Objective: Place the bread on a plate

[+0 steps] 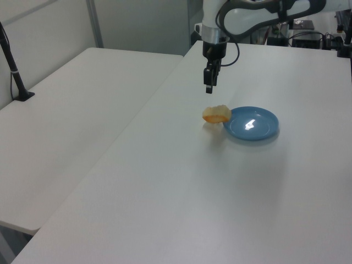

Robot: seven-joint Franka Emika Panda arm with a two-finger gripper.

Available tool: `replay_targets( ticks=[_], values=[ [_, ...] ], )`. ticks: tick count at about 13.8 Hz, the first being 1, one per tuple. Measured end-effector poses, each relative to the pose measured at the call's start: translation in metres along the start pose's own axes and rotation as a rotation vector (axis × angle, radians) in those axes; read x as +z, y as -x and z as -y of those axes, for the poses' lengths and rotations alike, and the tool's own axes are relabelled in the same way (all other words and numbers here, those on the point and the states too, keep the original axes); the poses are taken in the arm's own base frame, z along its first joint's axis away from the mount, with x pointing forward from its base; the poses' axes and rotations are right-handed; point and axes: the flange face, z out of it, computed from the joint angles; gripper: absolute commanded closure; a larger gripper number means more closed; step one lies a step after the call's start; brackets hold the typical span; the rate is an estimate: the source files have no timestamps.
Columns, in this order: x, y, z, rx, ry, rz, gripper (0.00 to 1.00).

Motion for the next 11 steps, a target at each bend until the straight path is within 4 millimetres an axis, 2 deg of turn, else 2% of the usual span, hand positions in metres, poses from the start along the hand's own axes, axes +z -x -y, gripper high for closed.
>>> replay_targets(
  ticks=[2, 4, 7, 11],
  values=[
    [-0.008, 0.016, -0.004, -0.040, -0.017, 0.055, 0.27],
    [-0.008, 0.022, -0.006, -0.055, -0.023, 0.072, 0.02],
    [0.004, 0.025, -0.007, -0.052, -0.023, 0.097, 0.00],
    [0.039, 0.016, -0.015, 0.074, -0.002, 0.087, 0.00]
  ],
)
